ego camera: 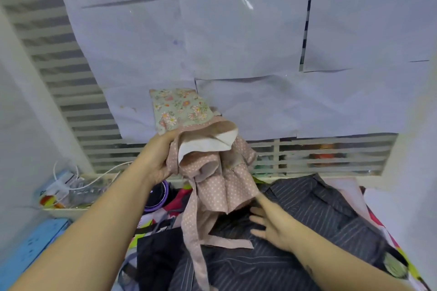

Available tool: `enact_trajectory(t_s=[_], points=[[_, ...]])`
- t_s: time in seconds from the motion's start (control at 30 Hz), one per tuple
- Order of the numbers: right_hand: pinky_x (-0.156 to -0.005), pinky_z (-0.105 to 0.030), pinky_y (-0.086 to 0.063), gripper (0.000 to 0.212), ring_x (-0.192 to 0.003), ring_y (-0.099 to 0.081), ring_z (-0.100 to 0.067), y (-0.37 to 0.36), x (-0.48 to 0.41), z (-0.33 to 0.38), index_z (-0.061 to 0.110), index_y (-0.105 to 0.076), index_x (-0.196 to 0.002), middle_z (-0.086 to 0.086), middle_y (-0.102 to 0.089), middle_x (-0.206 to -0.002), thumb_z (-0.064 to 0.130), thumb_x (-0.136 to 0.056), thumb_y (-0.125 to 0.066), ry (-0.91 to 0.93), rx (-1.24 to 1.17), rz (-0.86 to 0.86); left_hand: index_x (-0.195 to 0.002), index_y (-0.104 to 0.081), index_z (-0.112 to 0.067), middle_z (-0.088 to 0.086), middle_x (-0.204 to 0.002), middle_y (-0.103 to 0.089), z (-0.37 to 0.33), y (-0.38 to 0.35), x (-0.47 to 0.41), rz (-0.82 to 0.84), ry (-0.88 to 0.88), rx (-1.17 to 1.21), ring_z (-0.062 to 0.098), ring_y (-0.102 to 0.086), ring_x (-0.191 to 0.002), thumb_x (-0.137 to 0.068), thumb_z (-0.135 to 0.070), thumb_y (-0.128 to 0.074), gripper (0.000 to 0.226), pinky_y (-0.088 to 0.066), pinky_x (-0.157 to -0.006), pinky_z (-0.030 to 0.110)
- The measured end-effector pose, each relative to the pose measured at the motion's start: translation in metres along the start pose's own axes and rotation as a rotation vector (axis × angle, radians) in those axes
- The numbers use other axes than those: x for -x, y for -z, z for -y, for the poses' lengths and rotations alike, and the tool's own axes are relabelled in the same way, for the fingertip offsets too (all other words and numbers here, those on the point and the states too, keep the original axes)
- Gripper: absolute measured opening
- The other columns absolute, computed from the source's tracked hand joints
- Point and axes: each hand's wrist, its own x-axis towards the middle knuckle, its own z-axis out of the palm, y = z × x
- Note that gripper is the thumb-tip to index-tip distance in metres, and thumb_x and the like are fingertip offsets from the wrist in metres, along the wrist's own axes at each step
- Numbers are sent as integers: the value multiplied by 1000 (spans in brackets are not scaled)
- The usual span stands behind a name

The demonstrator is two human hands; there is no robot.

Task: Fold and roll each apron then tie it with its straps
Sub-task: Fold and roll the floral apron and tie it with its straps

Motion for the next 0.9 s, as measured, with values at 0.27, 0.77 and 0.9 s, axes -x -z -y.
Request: enact_trajectory(t_s=[0.27,0.77,0.9], points=[[-102,-47,-43,75,-117,-55,-22,-23,-14,-1,22,-56,-127,-4,-67,-118,39,-58,-79,66,-173,192,-23,-53,-9,0,-34,-53,-15,-18,17,-85,-99,16,6,-53,-29,-104,-19,-26,85,-41,-31,17],[-69,-41,-59,54,-64,-68,-17,32,79,148,13,-72,-103,-10,-71,-86,11,-52,-90,557,-342,538,-128,-47,6,11,-76,-69,4,19,9,-69,-99,4,18,-68,-59,-98,-17,-47,38,-52,-44,24],[-70,-47,-58,81,-84,-71,-33,24,105,162,24,-50,-126,-19,-63,-122,18,-56,-90,512,132,517,-134,-46,1,17,-100,-67,5,11,4,-46,-85,88,23,-70,-74,-98,-21,-50,43,-55,-51,28]])
